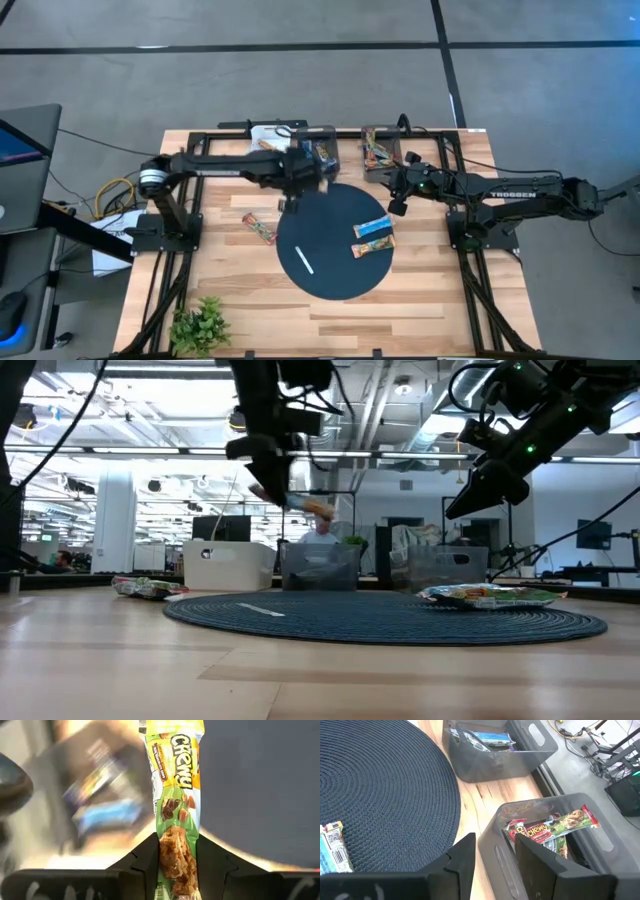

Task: Pick and place Granola Bars by type
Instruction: Put the orange granola bar into the white bin

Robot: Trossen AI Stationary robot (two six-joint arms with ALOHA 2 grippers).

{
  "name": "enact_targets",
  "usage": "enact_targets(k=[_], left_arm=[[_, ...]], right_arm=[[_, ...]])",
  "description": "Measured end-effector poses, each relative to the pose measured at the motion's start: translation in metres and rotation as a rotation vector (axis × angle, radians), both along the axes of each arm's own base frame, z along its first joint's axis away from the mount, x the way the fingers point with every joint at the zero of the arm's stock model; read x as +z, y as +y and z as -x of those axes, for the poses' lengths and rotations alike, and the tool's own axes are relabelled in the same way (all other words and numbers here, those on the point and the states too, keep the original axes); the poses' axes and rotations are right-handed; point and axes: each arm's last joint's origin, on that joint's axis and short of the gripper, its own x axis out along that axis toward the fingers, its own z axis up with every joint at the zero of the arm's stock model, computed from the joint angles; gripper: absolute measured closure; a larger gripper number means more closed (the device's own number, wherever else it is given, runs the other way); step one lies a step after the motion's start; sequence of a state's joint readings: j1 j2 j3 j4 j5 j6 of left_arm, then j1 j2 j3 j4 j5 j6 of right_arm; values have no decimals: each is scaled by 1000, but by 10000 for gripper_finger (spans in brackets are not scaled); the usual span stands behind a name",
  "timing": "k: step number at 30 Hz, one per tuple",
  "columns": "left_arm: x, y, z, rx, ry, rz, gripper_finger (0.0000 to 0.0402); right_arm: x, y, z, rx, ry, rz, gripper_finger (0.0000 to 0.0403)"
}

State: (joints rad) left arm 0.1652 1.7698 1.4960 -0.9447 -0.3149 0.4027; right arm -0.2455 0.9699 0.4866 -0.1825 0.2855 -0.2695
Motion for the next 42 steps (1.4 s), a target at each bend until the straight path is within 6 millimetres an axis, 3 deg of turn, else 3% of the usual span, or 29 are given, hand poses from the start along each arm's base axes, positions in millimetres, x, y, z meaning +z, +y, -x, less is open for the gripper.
enact_targets(k=[5,9,14,18,24,31,42], left_arm=[[14,32,16,267,-64,-71,304],[12,71,31,575,-146,-49,304],[-8,114,62,870,-134,-67,304],[-29,133,82,959,-95,-20,304],[-48,134,84,884,-105,74,304],[-48,128,79,799,-77,64,301],[-47,125,74,758,-85,0,240]], right_arm=[[0,0,0,0,0,0,272],[0,0,0,0,0,0,272],[0,0,0,0,0,0,272],[0,0,0,0,1,0,272],[0,0,0,0,-1,0,272],[0,0,0,-4,-7,-5,272],[0,0,0,-4,-7,-5,272]])
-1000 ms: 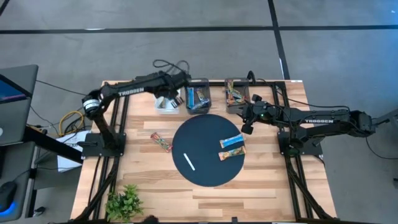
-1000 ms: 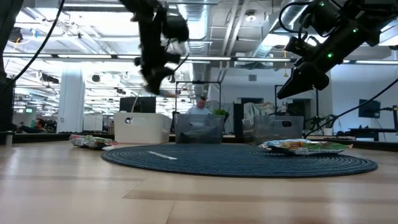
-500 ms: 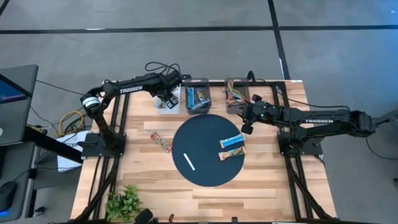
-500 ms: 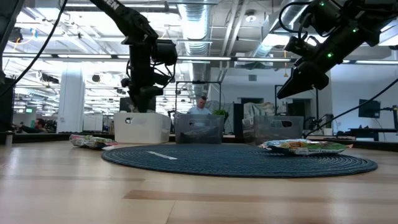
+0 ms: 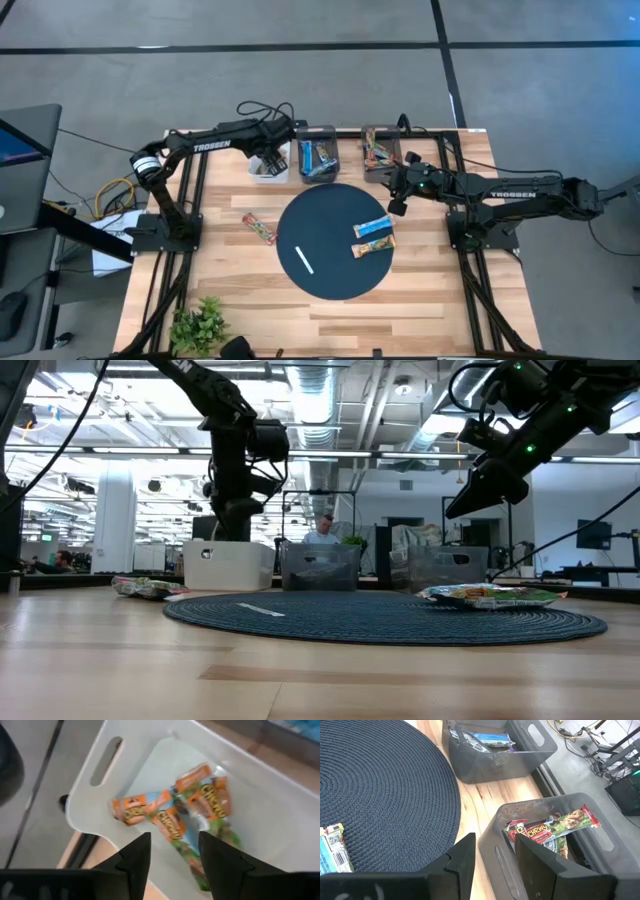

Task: Pick and place Granola Bars by type
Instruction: Put the orange granola bar into the white bin, then put the red granola bar into the right black bin

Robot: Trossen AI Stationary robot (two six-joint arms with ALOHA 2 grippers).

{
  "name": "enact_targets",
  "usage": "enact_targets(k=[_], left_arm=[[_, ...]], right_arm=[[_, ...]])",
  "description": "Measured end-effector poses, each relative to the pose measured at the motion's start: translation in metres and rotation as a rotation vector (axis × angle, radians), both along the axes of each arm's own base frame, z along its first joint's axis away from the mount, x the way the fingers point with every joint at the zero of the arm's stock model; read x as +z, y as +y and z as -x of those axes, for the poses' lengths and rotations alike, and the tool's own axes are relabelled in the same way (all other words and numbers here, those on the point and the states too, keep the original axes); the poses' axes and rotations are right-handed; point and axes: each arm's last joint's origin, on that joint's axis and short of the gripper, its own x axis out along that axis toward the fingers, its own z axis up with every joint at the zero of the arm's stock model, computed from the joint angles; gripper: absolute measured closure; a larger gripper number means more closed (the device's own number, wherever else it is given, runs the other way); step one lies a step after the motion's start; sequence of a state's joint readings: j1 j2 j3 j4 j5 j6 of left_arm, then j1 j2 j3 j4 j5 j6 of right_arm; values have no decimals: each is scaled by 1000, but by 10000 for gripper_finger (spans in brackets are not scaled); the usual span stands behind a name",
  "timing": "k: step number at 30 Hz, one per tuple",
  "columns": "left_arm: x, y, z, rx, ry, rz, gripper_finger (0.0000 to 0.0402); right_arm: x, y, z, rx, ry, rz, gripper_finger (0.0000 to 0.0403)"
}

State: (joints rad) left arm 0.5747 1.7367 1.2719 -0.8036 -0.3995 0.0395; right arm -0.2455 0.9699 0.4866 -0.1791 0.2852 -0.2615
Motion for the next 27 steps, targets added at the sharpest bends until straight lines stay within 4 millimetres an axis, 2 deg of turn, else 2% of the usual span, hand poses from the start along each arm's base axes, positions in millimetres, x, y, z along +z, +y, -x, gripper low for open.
enact_targets(k=[5,9,12,16,19,23,27], left_arm=[[10,-4,0,-9,73,-16,231],[20,-18,-14,-77,41,-23,231],[24,-35,-30,-206,-24,14,230],[27,-66,-56,-461,-183,98,230],[31,-90,-72,-623,-257,96,230],[33,-117,-83,-741,-277,66,230],[30,-140,-84,-812,-242,85,230]], right_arm=[[0,0,0,0,0,0,272],[0,0,0,0,0,0,272],[0,0,0,0,0,0,272],[0,0,0,0,0,0,272],[0,0,0,0,-1,-1,272],[0,3,-1,81,-16,-64,272],[-1,8,-3,213,-33,-147,272]])
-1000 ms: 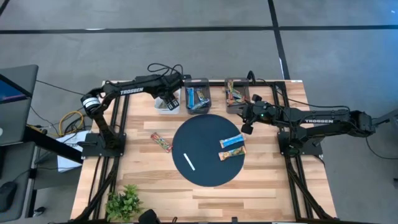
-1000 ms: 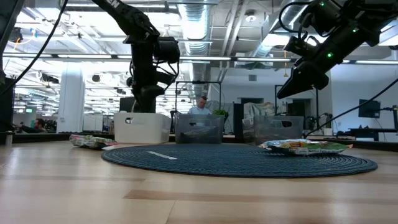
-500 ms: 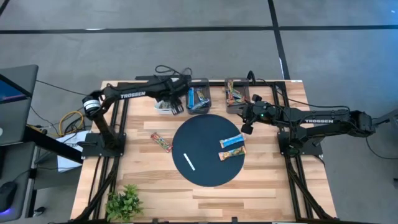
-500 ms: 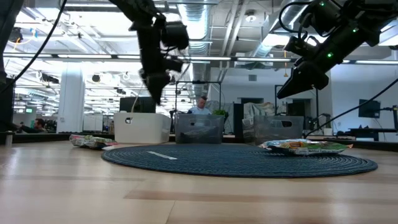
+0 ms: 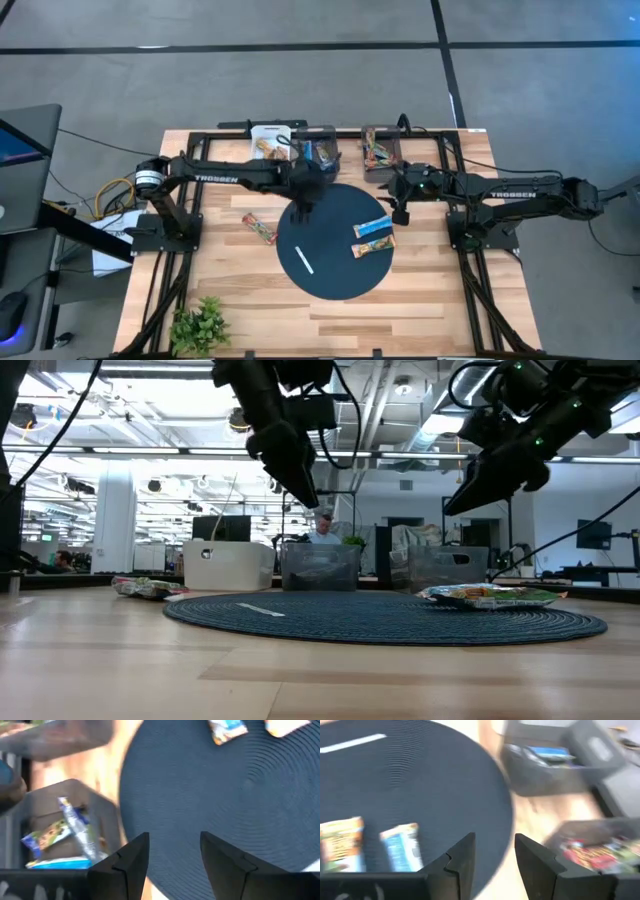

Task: Pick and place Granola Bars by type
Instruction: Put the red granola bar into the right black bin

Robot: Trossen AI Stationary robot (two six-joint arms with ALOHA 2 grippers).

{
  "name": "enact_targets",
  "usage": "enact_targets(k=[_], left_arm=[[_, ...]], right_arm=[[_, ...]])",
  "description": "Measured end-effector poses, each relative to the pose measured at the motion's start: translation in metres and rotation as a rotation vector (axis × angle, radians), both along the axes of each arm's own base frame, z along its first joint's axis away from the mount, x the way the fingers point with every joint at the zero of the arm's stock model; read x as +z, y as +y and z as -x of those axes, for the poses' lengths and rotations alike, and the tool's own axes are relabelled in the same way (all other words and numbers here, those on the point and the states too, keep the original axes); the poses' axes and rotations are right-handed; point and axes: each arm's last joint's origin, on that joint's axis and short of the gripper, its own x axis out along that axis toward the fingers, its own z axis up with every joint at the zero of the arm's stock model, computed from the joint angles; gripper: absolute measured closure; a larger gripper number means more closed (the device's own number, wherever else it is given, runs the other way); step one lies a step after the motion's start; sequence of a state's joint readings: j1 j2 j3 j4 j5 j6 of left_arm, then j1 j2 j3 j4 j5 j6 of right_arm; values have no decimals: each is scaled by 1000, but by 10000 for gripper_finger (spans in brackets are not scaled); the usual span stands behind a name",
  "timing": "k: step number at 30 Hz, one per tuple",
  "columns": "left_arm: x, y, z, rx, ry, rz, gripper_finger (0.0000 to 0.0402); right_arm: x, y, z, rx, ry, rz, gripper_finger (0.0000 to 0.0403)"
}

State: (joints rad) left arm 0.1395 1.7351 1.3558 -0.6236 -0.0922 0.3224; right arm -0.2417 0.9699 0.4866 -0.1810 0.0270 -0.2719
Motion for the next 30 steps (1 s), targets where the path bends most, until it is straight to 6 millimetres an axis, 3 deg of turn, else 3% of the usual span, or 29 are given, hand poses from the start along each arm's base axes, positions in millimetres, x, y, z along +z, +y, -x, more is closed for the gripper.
enact_targets(k=[8,13,17,23,27,30], left_arm=[[-28,-33,28,-107,300,26,230],[-49,-38,46,-33,424,63,230],[-51,-39,57,7,432,76,230],[-31,-43,85,64,321,53,230],[-12,-54,111,13,55,26,230],[-3,-61,135,-53,-182,-25,230]], right_arm=[[0,7,-2,79,-6,-19,272],[1,10,-3,95,-13,-17,272],[3,11,-5,105,-46,-10,272],[8,18,-19,286,-168,-19,272],[4,25,-42,460,-285,34,272],[3,29,-63,498,-398,87,272]])
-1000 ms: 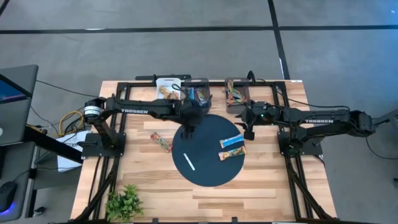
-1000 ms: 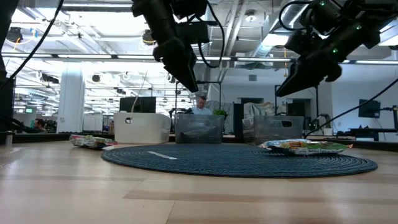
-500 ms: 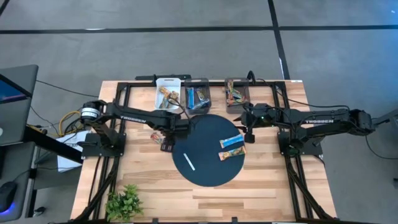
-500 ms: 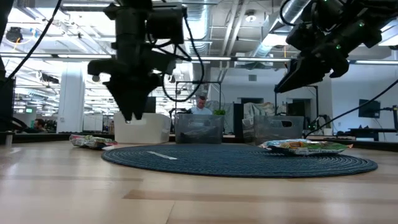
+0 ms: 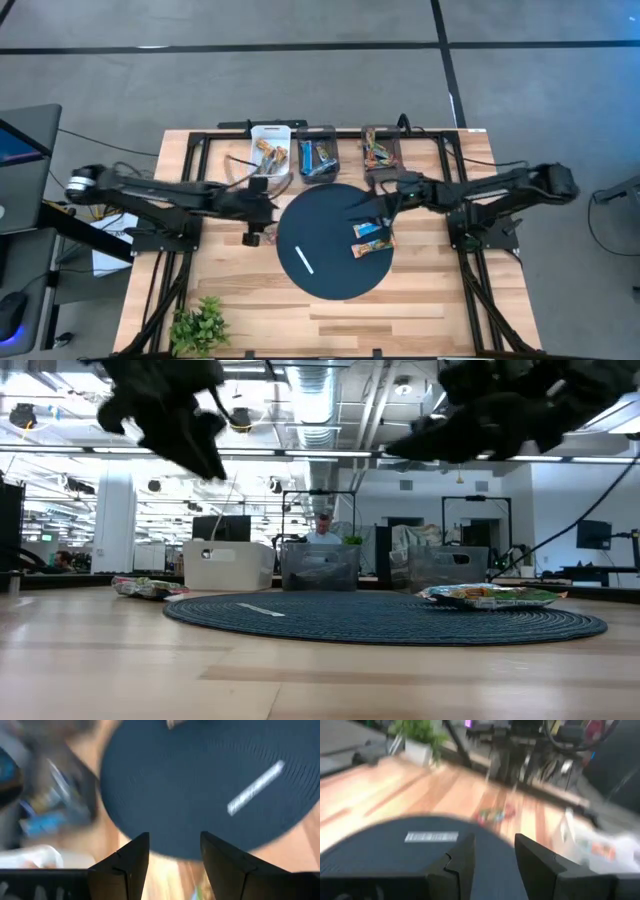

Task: Pick and place Granola Bars by type
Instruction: Put the red granola bar into the right black bin

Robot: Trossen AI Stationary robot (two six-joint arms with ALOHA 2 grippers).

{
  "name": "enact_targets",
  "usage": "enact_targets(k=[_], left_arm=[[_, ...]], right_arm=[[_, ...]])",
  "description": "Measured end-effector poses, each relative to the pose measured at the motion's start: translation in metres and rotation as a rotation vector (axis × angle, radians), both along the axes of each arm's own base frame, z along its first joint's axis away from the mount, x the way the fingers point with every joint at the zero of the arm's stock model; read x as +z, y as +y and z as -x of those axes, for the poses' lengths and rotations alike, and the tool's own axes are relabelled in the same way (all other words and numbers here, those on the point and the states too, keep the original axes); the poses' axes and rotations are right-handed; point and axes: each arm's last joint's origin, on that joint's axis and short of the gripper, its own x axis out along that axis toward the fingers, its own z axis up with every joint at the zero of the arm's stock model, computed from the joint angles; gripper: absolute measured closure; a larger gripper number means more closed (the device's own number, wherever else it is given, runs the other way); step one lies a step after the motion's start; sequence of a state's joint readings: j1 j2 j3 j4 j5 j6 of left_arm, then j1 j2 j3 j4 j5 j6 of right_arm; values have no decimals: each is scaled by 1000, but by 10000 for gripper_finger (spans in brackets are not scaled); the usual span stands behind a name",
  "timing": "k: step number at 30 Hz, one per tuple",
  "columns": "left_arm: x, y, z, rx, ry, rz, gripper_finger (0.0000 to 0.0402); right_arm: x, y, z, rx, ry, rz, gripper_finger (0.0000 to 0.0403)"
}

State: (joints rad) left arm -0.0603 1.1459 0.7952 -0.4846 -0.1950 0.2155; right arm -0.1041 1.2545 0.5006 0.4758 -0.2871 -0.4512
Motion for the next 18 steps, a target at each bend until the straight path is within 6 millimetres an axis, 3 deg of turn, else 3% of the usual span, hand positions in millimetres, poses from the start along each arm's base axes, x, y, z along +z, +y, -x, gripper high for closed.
enact_targets(k=[8,18], left_arm=[[1,-5,60,-35,-478,-100,230],[-23,-3,99,-57,-646,-110,230]], right_arm=[[-4,8,-73,35,-79,-53,272],[-27,8,-176,5,23,-216,272]])
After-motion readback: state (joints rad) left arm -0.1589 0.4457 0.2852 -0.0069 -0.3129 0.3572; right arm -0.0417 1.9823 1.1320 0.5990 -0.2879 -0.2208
